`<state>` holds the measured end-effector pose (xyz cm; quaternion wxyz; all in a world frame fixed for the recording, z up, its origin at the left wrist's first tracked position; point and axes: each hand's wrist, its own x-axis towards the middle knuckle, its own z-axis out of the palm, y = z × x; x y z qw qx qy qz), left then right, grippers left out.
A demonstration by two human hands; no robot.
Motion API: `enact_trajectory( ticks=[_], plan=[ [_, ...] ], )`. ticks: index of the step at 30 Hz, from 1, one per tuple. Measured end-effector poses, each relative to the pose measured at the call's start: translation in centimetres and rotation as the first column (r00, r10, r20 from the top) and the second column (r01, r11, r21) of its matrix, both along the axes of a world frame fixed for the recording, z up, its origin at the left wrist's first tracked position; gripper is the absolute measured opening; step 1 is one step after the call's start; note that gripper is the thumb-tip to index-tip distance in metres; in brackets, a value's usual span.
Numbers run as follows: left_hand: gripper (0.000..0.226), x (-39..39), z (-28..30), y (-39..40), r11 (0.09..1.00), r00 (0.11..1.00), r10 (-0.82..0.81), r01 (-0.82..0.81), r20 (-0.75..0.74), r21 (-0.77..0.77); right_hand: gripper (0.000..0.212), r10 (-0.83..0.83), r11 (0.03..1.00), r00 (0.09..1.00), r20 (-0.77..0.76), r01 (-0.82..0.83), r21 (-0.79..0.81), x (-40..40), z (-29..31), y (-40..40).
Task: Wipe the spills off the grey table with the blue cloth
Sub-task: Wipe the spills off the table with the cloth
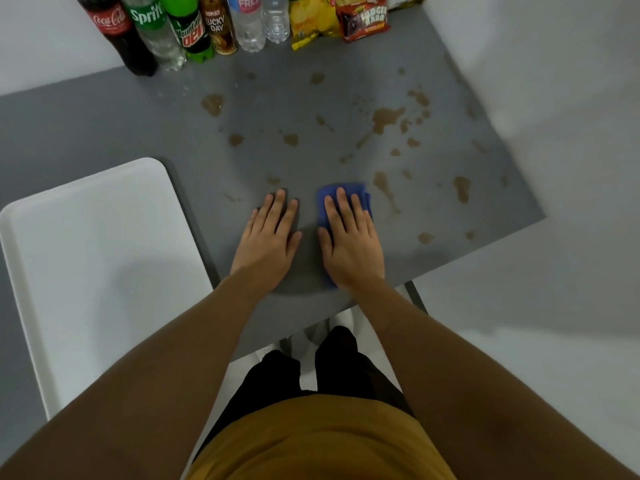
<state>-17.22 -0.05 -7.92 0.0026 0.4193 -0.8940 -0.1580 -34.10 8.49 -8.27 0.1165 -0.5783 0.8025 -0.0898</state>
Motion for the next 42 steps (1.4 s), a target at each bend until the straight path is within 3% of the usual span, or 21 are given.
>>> enact_trajectory(
  ticks=[4, 9, 17, 22, 30, 38, 42],
  plan=[
    [0.062, 0.0, -0.1, 0.1, 1.000, 1.000, 0.010, -0.010, 0.002, -0.011, 0.060, 0.015, 1.000, 0.999, 0.032, -0.015, 0.000, -4.0, 0.1, -2.8],
    [0.062, -0.1, -0.1, 0.0, 1.000, 1.000, 0.015, -0.015, 0.016, 0.000, 0.061, -0.099, 0.995, 0.995, 0.025, 0.099, -0.002, -7.8, 0.0, -1.9],
    [0.063, 0.0, 0.0, -0.1, 1.000, 1.000, 0.014, -0.015, 0.026, 0.007, 0.062, -0.227, 0.974, 0.972, -0.054, 0.227, -0.002, -5.5, -0.4, 2.5],
    [0.064, -0.1, 0.1, 0.0, 1.000, 1.000, 0.017, -0.017, 0.026, 0.005, 0.064, -0.134, 0.991, 0.988, -0.071, 0.135, 0.002, -2.4, -0.6, 1.9],
    [0.063, -0.3, 0.8, 0.1, 1.000, 1.000, 0.012, -0.013, 0.021, 0.002, 0.062, -0.067, 0.998, 0.998, 0.007, 0.067, 0.008, -7.3, 0.3, -1.4],
    [0.051, -2.8, 2.0, -0.6, 0.997, 0.995, 0.054, -0.058, -0.089, -0.044, 0.061, -0.186, 0.983, 0.983, 0.010, 0.185, 0.018, -9.7, 0.3, 1.5],
    [0.050, -6.6, 1.8, -1.2, 1.000, 0.989, -0.031, 0.030, -0.143, -0.007, 0.063, -0.250, 0.967, 0.968, -0.031, 0.251, 0.039, -8.7, 0.0, 3.3]
  ],
)
